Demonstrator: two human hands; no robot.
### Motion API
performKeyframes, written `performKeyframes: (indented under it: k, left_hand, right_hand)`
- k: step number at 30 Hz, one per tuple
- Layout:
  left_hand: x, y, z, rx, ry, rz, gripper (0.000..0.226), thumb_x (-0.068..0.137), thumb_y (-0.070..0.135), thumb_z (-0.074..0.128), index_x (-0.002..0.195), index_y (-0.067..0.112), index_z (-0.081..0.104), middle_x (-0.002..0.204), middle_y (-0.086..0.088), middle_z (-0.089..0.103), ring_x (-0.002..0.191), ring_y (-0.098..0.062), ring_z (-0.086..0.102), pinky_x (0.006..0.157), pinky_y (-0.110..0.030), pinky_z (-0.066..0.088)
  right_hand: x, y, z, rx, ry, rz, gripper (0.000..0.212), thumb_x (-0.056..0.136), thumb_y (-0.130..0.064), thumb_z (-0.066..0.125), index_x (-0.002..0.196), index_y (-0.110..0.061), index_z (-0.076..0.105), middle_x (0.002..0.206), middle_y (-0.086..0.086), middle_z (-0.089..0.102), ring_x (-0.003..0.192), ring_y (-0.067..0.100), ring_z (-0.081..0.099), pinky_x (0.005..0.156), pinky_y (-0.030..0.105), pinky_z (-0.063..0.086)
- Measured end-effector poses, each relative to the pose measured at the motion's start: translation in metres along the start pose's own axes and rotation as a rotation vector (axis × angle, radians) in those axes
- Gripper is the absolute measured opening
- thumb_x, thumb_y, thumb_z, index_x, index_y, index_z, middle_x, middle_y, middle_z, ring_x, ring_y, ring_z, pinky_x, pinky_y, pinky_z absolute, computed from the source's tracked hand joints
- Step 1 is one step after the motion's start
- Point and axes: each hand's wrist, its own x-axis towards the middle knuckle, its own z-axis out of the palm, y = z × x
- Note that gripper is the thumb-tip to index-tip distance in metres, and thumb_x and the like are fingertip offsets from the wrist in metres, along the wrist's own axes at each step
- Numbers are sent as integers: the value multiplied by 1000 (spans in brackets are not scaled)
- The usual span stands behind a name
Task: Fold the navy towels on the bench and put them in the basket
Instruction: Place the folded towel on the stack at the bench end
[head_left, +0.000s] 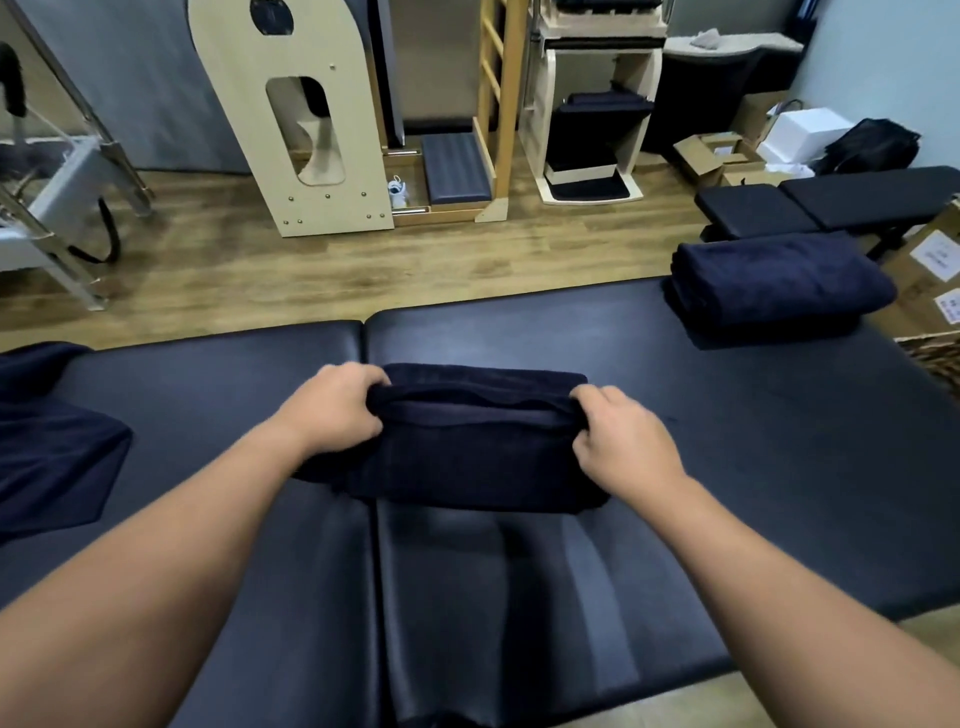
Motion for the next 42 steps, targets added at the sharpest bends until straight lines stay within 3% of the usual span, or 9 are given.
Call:
performKeyframes:
  k: [9, 13, 18, 21, 24, 27, 30, 35, 42]
  left_hand:
    - [64, -6, 33, 347, 412, 309, 42, 94, 23, 54, 133, 10, 58, 140, -13, 56, 126, -34, 55, 107, -55, 39]
    - [38, -10, 75, 415, 40, 513, 65, 103, 60, 22, 152, 24, 44, 162, -6, 37, 151, -27, 32, 118, -63, 23]
    - [62, -22, 67, 402, -84, 357, 90, 84, 75, -23, 162, 37, 4, 169, 15, -4, 156, -14, -8, 123, -59, -3]
    - [73, -44, 63, 365, -26, 236, 77, 92, 67, -10, 161, 39, 8, 170, 13, 1, 157, -18, -1, 122, -60, 5]
    - [64, -61, 61, 382, 120, 200, 62, 102, 51, 17, 153, 26, 42, 160, -9, 38, 148, -29, 36, 114, -63, 30]
    - [54, -61, 63, 408, 377, 347, 29, 94, 20, 51, 117, 10, 65, 133, -15, 59, 118, -36, 59, 95, -52, 46]
    - [43, -47, 65, 375, 453, 468, 16, 97, 21, 50, 99, 13, 64, 111, -8, 61, 89, -31, 57, 74, -42, 42]
    - [54, -33, 61, 256, 256, 157, 44, 99, 32, 56, 138, 10, 55, 124, -11, 60, 101, -35, 56, 75, -45, 51]
    - [98, -23, 23, 13, 208, -68, 14, 101, 24, 56, 107, 18, 67, 107, -4, 51, 101, -34, 57, 80, -41, 46]
  right_hand:
    - [96, 3, 40, -200, 78, 207, 27, 95, -30, 64, 116, -14, 61, 111, 12, 60, 100, 38, 55, 79, 45, 41]
    - [77, -26, 45, -246, 256, 14, 32, 97, -45, 51, 104, -17, 65, 106, 7, 59, 95, 34, 49, 81, 46, 34]
    - [53, -36, 55, -190, -146, 2, 59, 99, -64, 26, 145, -34, 48, 148, -4, 50, 141, 28, 38, 114, 62, 17]
    - [68, -13, 58, -82, -318, 267, 66, 99, -69, 13, 159, -41, 16, 169, -7, 11, 156, 17, -3, 118, 64, -1]
    - [80, -4, 60, -12, -360, 272, 63, 102, -64, 16, 159, -38, 16, 170, -3, 6, 155, 16, -9, 121, 62, 5]
    - [81, -9, 65, -60, -267, 276, 59, 105, -56, 27, 156, -27, 29, 168, 5, 14, 156, 23, -1, 120, 60, 6]
    - [68, -18, 67, -116, 23, 230, 38, 100, -33, 53, 131, -13, 60, 145, 12, 49, 140, 32, 38, 112, 55, 32]
    - [50, -14, 58, -74, 81, 383, 39, 83, -5, 63, 121, -14, 67, 138, 11, 50, 127, 34, 37, 96, 52, 40]
    - [70, 3, 39, -44, 267, 245, 10, 84, -13, 76, 92, -18, 75, 103, 8, 49, 90, 33, 43, 65, 38, 45]
